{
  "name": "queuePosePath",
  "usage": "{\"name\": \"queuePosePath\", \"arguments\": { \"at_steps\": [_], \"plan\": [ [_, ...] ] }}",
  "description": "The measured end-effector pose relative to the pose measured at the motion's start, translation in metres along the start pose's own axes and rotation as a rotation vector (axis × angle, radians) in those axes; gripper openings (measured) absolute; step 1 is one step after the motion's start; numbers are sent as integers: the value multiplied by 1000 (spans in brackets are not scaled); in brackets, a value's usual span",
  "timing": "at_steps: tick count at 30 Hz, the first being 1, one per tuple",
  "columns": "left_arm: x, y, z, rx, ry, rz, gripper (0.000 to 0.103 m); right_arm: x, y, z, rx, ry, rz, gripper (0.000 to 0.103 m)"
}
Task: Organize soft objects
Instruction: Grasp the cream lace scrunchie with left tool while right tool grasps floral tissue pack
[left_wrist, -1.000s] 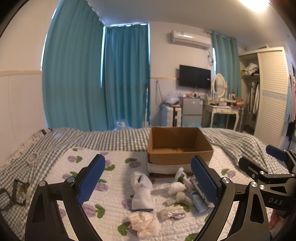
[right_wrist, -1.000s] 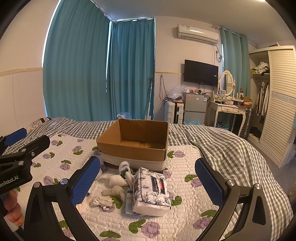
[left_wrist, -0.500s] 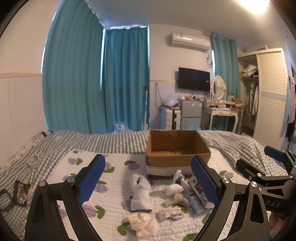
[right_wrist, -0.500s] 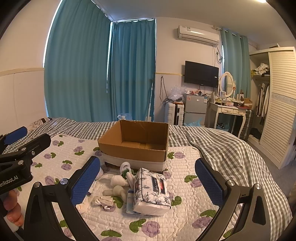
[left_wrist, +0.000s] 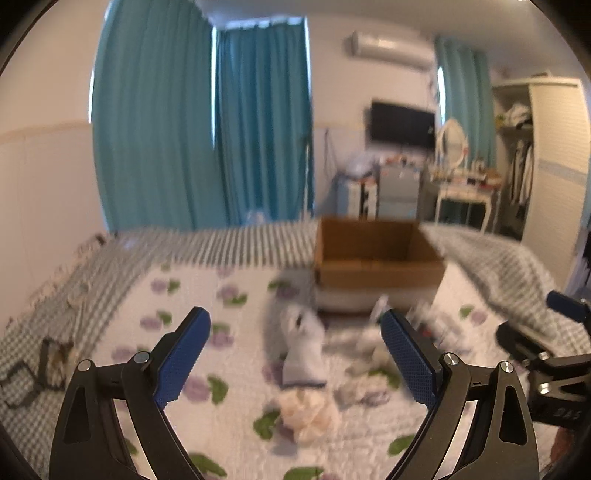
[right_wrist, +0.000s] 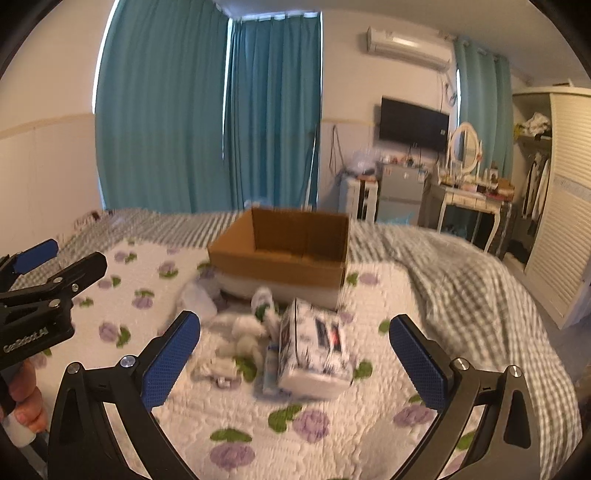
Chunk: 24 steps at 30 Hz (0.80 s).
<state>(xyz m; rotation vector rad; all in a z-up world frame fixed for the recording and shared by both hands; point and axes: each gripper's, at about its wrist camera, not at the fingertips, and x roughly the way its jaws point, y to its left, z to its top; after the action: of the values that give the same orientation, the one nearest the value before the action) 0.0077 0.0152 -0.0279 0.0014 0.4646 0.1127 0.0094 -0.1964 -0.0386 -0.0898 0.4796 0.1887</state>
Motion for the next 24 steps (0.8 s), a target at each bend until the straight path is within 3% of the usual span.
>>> {"name": "queuePosePath", "arguments": {
  "at_steps": [7,17,19,21,23,24],
  "plan": [
    [62,0,-57,-21,246,-26,94,53,-12,-32,61,164,1,103],
    [107,-17,-98,7,418,-67,93,116,-34,-46,195,293,8,103],
    [110,-21,-101,17,431,-72,85,125,-36,-45,206,310,2,103],
    [116,-25,-104,25,452,-77,62,134,-41,-45,237,322,8,103],
    [117,-26,-105,24,457,-81,58,143,-46,-46,265,332,0,102],
    [116,-27,-105,20,453,-90,49,149,-49,-46,280,341,3,101]
  ]
}}
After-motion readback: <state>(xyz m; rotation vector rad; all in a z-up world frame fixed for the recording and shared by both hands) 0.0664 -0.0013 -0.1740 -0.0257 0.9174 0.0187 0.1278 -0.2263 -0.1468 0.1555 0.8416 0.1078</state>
